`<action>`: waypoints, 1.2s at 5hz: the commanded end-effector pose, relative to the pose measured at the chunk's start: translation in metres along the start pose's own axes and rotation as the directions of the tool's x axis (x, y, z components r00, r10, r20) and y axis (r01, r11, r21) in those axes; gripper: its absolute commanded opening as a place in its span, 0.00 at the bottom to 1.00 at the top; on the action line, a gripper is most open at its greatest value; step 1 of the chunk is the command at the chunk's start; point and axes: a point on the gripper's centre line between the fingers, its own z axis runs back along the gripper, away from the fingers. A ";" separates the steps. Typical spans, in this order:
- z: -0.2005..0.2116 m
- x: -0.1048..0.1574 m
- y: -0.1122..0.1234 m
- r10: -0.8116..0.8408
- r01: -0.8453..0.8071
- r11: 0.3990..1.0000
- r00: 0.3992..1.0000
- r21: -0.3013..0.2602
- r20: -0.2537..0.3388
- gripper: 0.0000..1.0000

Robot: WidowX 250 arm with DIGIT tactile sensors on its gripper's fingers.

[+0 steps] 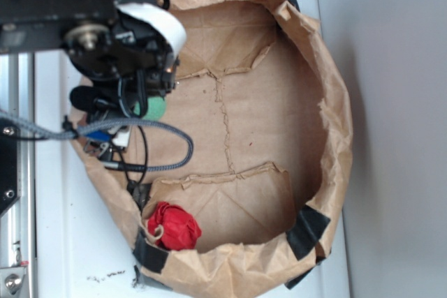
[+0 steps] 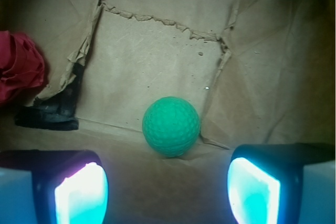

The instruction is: Grab the green ball.

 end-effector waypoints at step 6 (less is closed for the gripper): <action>-0.056 0.025 -0.021 -0.036 0.039 0.997 0.998 0.066 -0.046 0.00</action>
